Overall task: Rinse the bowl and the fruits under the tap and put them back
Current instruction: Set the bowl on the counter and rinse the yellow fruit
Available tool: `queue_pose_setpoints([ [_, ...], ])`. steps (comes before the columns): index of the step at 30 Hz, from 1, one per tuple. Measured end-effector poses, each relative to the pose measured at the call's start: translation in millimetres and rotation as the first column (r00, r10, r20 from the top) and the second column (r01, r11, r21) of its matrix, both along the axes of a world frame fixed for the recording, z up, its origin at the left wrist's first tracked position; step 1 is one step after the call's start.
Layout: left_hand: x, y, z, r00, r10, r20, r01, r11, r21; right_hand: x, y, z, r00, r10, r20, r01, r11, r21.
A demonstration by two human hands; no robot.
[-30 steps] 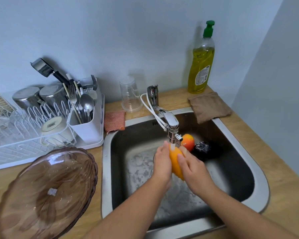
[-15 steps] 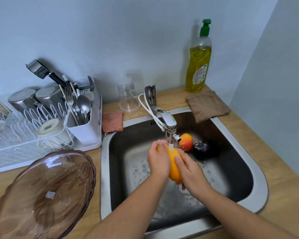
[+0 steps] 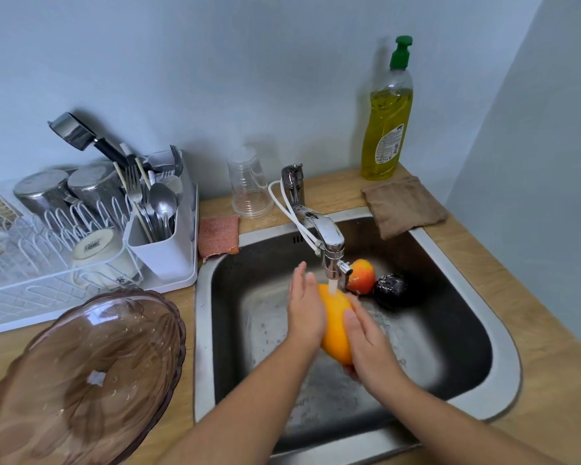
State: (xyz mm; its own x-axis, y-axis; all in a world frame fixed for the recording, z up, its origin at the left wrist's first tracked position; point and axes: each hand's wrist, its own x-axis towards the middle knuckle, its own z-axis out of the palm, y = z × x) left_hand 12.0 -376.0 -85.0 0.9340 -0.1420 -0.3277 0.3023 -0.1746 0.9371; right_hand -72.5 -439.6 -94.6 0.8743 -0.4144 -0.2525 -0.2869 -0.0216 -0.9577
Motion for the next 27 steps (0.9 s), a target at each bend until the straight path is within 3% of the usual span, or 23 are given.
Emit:
queue_pose_setpoints([
  [6, -51, -17, 3, 0.971, -0.103, 0.217, 0.102, 0.995, 0.015, 25, -23, 8, 0.996, -0.026, 0.082, 0.036, 0.991, -0.126],
  [11, -6, -5, 10, 1.0, 0.001, -0.009, -0.001, 0.998, -0.065, 10, -9, 5, 1.0, 0.031, -0.006, -0.032, 0.985, -0.171],
  [15, -15, -4, 8, 1.0, 0.007, 0.016, -0.006, 0.999, -0.052, 12, -15, 9, 0.999, 0.054, -0.004, -0.053, 0.966, -0.252],
  [20, -24, -7, 6, 0.993, 0.112, 0.034, -0.111, 0.993, -0.043, 35, -31, 17, 0.989, 0.143, -0.049, -0.148, 0.981, -0.124],
  [24, -9, -7, 16, 0.988, 0.146, -0.045, -0.148, 0.988, -0.044, 13, -15, 13, 0.996, 0.055, 0.074, -0.059, 0.997, 0.057],
  [27, -2, -3, 18, 0.987, 0.135, -0.086, -0.141, 0.988, -0.063, -3, -2, 14, 0.996, 0.086, 0.038, -0.088, 0.996, 0.034],
])
